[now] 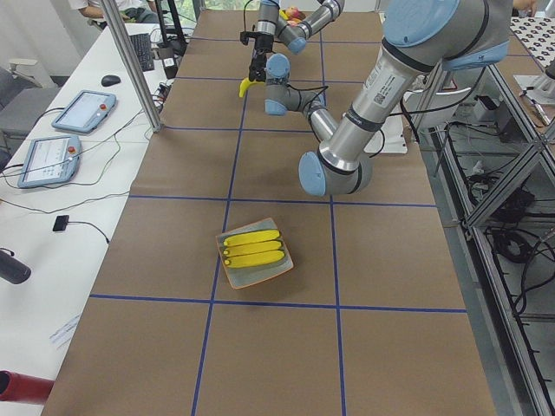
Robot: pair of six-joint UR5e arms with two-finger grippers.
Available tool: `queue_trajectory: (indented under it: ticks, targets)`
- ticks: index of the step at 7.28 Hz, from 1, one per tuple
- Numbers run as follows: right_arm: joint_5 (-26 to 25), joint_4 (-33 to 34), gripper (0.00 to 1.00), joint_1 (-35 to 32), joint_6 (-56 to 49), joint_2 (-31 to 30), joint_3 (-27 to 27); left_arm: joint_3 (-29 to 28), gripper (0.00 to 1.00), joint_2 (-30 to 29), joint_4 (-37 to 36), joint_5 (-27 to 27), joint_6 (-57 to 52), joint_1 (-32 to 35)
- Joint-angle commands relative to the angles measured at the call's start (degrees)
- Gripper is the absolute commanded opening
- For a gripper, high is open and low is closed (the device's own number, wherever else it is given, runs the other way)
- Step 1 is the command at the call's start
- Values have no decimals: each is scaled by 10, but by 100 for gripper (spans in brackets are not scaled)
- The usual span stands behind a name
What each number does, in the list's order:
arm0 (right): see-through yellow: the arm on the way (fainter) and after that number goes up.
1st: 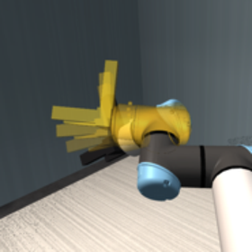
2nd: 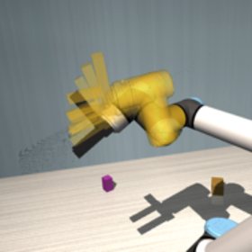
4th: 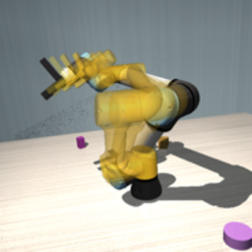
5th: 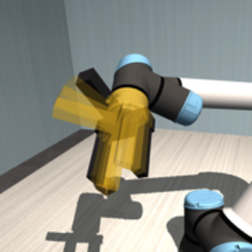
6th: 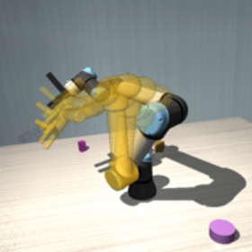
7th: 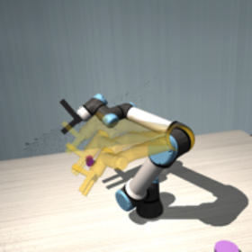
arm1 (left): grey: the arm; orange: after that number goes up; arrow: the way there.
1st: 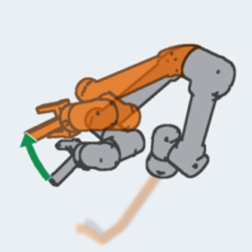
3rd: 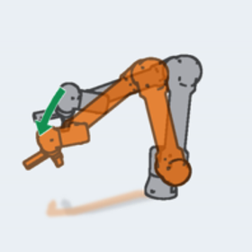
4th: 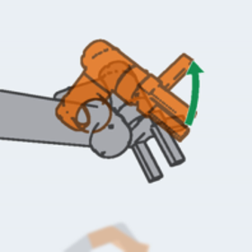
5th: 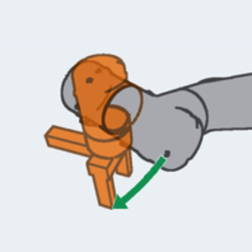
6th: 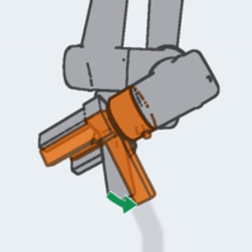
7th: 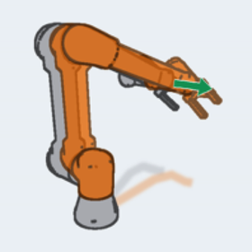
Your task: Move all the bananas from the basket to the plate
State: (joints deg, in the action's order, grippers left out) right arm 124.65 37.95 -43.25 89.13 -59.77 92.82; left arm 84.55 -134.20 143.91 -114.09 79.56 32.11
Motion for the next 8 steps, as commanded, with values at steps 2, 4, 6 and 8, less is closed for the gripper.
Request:
queue_trajectory:
  ticks: [2, 4, 6, 8]
  targets:
    - [-6, -5, 100, 4, -6, -2, 14, 3, 0, 4, -2, 1, 4, -2]
    - [-6, -7, 100, -2, -4, -44, 66, 2, 0, 6, -6, 1, 19, -1]
    - [-72, -6, 100, -3, -3, -69, 75, 24, 0, 29, -106, -21, 12, 16]
    - [-126, -6, 100, 1, -8, -97, 75, 84, 0, 98, -226, -81, -52, 78]
